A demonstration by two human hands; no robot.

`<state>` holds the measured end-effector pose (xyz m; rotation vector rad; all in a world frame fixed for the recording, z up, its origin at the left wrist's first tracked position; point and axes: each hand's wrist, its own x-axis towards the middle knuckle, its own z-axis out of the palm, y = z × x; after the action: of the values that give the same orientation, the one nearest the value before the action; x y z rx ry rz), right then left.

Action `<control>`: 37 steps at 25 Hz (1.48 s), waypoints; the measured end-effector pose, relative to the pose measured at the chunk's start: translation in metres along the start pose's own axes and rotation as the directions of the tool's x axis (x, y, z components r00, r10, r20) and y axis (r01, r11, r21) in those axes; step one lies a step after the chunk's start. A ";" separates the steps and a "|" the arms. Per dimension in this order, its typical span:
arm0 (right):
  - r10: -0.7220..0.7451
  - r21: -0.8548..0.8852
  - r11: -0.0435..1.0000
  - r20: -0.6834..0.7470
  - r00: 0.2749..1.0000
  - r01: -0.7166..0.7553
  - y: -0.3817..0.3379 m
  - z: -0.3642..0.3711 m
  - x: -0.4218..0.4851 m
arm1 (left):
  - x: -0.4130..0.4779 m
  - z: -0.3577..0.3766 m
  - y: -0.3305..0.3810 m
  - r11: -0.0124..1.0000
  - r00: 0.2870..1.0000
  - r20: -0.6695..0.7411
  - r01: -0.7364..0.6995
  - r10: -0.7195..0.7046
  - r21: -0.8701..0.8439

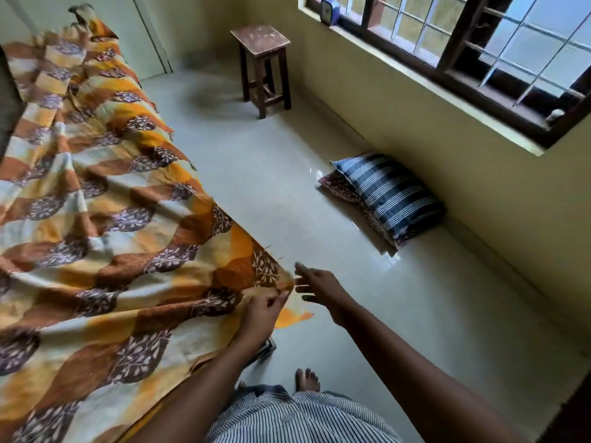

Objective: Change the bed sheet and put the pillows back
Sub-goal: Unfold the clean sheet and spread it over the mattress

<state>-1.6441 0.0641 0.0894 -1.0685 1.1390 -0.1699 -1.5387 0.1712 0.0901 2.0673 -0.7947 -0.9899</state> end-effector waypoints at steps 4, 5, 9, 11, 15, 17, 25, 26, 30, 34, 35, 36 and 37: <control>-0.074 -0.504 0.861 -0.009 0.997 0.059 -0.029 0.038 0.019 | -0.013 -0.013 0.010 0.971 0.973 0.124 -0.208 0.193 0.122; -0.116 -0.567 0.820 -0.022 0.993 0.084 -0.031 0.047 0.023 | -0.013 -0.024 0.011 0.965 0.967 0.153 -0.225 0.204 0.136; -0.235 -0.643 0.737 0.044 0.971 0.207 -0.044 0.085 0.010 | 0.020 -0.099 -0.007 0.911 0.955 0.104 -0.296 0.278 0.288; -0.239 -0.662 0.707 0.106 0.965 0.248 -0.044 0.111 0.000 | 0.039 -0.135 -0.014 0.713 0.887 0.191 -0.453 0.420 0.536; -0.323 -0.705 0.647 0.093 0.942 0.291 -0.041 0.178 -0.026 | 0.077 -0.191 -0.037 0.201 0.674 0.634 -0.729 0.380 0.655; -0.358 -0.698 0.647 0.077 0.931 0.307 -0.039 0.205 -0.039 | 0.082 -0.217 -0.055 0.072 0.554 0.687 -0.800 0.470 0.595; -0.458 -0.815 0.451 0.137 0.878 0.363 0.001 0.288 -0.098 | 0.027 -0.324 -0.172 0.133 0.844 0.422 -0.484 0.331 0.865; -0.456 -0.809 0.470 0.118 0.882 0.351 0.010 0.302 -0.107 | 0.010 -0.336 -0.186 0.150 0.854 0.396 -0.464 0.338 0.873; -0.511 -0.741 0.539 0.092 0.855 0.402 0.051 0.369 -0.147 | -0.056 -0.384 -0.243 0.244 0.900 0.273 -0.364 0.340 0.899; -0.578 -0.707 0.518 0.126 0.807 0.481 0.093 0.448 -0.189 | -0.120 -0.450 -0.308 0.354 0.936 0.133 -0.251 0.325 0.901; -0.588 -0.714 0.497 0.142 0.797 0.493 0.098 0.459 -0.196 | -0.128 -0.460 -0.316 0.366 0.940 0.117 -0.237 0.321 0.900; -0.589 -0.719 0.474 0.169 0.790 0.507 0.101 0.477 -0.204 | -0.143 -0.477 -0.323 0.372 0.951 0.116 -0.222 0.288 0.901; -0.579 -0.710 0.471 0.199 0.791 0.524 0.106 0.499 -0.215 | -0.164 -0.497 -0.332 0.381 0.962 0.109 -0.201 0.249 0.903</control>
<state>-1.3857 0.5494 0.1542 -2.2015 0.8715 -0.2663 -1.1403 0.6448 0.1210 2.7152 -1.8609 -0.2870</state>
